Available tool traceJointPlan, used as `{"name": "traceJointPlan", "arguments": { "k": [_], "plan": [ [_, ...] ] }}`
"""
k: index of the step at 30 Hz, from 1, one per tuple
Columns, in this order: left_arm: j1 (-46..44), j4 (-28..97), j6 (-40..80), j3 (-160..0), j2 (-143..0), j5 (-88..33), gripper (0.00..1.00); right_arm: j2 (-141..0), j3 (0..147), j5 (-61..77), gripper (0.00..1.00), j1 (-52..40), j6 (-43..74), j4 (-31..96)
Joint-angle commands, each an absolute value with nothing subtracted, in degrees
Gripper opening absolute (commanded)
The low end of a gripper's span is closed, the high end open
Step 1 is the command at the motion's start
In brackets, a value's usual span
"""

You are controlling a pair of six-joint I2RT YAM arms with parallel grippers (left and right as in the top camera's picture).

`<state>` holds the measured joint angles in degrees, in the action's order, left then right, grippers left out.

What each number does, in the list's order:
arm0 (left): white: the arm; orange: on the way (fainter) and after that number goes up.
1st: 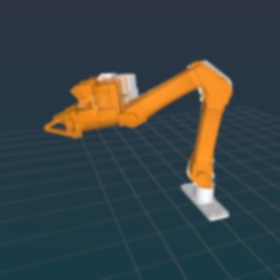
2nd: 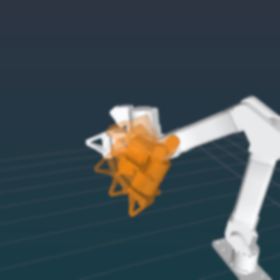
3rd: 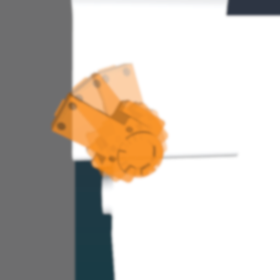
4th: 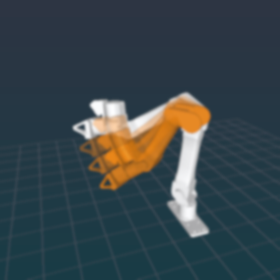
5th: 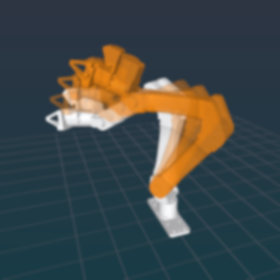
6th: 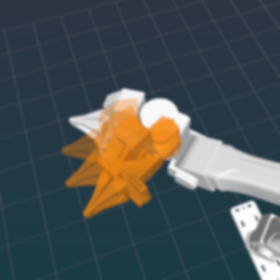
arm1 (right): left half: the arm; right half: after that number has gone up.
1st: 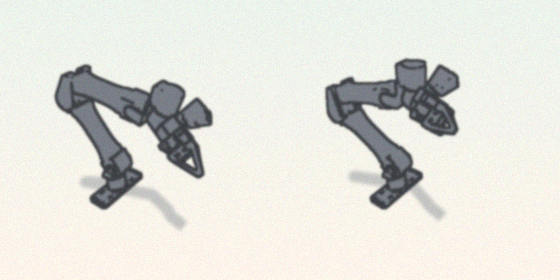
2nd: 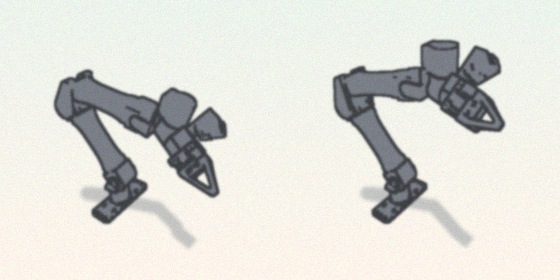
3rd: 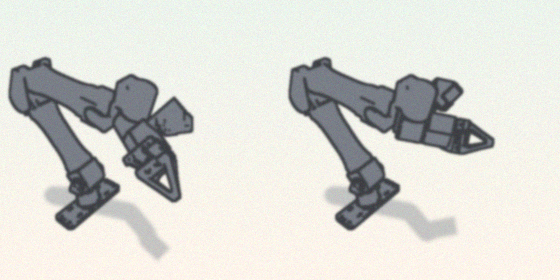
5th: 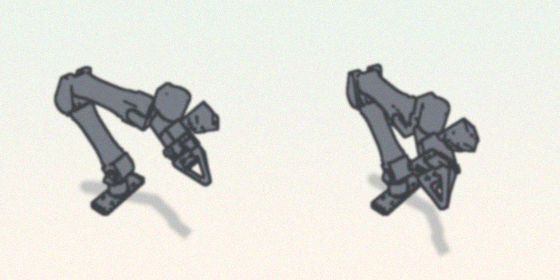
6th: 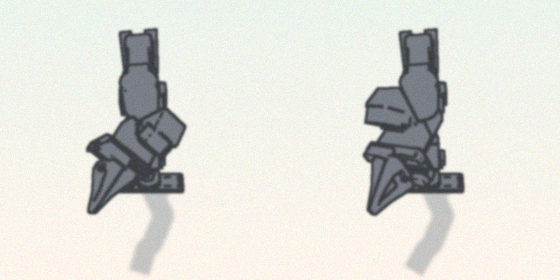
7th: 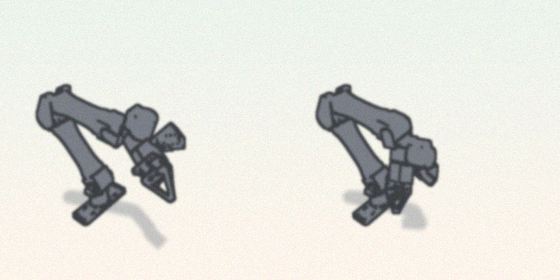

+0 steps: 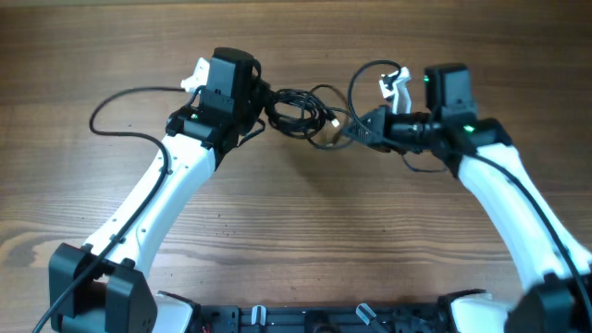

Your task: Untangle cables

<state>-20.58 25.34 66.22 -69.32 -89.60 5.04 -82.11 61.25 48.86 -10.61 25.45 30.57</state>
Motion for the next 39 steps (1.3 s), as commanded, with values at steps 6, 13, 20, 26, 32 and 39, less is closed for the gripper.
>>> {"name": "traceJointPlan", "arguments": {
  "k": [6,13,20,26,32,39],
  "plan": [
    [-19.5,30.8,47.0,-69.4,-94.1,13.1,0.04,-71.7,62.2,59.0,0.04,-6.4,25.6,30.7],
    [-19.5,35.0,43.7,-69.4,-97.6,11.2,0.04,-71.4,62.5,36.5,0.04,-2.1,28.5,34.5],
    [-19.5,27.6,19.0,-69.4,-97.6,-14.1,0.04,-72.4,62.5,29.8,0.04,-6.7,28.3,38.7],
    [-19.5,25.4,4.2,-69.4,-97.6,-32.3,0.60,-73.1,62.5,32.1,0.04,-7.0,22.1,42.1],
    [-22.3,25.7,-6.9,-69.4,-97.6,-41.3,0.88,-73.8,62.5,35.4,0.04,-6.9,18.4,43.0],
    [-29.3,22.9,-10.3,-69.4,-99.2,-39.7,0.79,-73.8,62.5,37.8,0.04,-6.9,18.0,42.9]
  ]
}}
